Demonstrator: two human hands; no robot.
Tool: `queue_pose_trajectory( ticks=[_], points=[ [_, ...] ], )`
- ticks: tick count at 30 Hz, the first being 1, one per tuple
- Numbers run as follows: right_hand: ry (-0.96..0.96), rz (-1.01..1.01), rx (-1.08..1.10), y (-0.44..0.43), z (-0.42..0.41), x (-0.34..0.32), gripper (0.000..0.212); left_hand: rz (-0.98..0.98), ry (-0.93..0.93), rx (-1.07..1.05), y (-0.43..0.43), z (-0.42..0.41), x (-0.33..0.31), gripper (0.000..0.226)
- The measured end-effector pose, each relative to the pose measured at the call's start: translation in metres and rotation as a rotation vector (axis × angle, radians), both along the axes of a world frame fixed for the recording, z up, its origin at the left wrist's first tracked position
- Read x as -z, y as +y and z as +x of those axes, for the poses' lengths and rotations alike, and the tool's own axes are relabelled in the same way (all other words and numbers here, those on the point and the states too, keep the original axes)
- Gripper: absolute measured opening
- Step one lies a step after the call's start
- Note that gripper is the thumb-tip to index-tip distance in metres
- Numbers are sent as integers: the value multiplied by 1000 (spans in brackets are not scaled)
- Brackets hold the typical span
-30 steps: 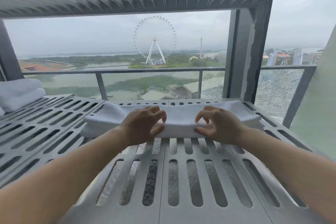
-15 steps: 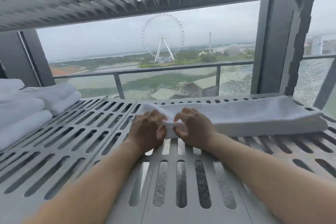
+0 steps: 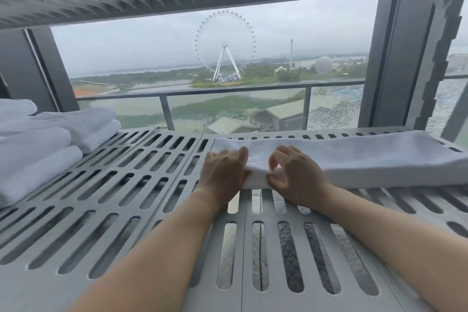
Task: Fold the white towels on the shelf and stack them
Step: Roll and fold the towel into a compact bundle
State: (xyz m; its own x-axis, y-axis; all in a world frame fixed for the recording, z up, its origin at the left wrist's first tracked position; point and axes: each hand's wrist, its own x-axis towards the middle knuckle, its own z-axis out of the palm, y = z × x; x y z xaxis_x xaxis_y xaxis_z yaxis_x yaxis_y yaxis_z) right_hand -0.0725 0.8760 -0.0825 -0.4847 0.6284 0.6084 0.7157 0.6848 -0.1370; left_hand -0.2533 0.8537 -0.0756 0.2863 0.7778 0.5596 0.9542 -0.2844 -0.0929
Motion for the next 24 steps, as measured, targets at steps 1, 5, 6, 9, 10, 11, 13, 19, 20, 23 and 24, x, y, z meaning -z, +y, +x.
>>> queue_pose_trajectory(
  ticks=[1,5,6,9,10,11,13,19,20,23,24],
  points=[
    [-17,9,-5,-1,0,-1,13,19,7,8,-1,-1,-2,11],
    [-47,64,-15,-6,0,-2,13,42,-40,63,-4,-10,-9,10],
    [-46,79,-9,-6,-1,-2,14,38,-53,81,-6,-12,-9,11],
    [-51,106,3,-6,-1,-2,16,20,-48,126,-9,-12,-9,15],
    [-50,113,4,-6,-1,-2,17,14,-53,137,-10,-11,-9,15],
    [-53,117,5,-6,-1,-1,18,7,-62,147,-10,-10,-10,15],
    [-62,118,6,-6,-1,0,23,-15,-63,151,-11,-10,-9,14],
    [-86,75,-41,-5,3,0,24,-182,-39,123,-11,-7,-5,22],
    [-83,64,-49,-5,3,0,24,-182,-34,123,-11,-5,-5,21],
    [-81,54,-64,-6,4,-1,24,-192,-12,152,-11,-1,-7,20],
    [-87,55,-65,-6,4,-1,23,-196,0,161,-11,-1,-7,20]
  ],
)
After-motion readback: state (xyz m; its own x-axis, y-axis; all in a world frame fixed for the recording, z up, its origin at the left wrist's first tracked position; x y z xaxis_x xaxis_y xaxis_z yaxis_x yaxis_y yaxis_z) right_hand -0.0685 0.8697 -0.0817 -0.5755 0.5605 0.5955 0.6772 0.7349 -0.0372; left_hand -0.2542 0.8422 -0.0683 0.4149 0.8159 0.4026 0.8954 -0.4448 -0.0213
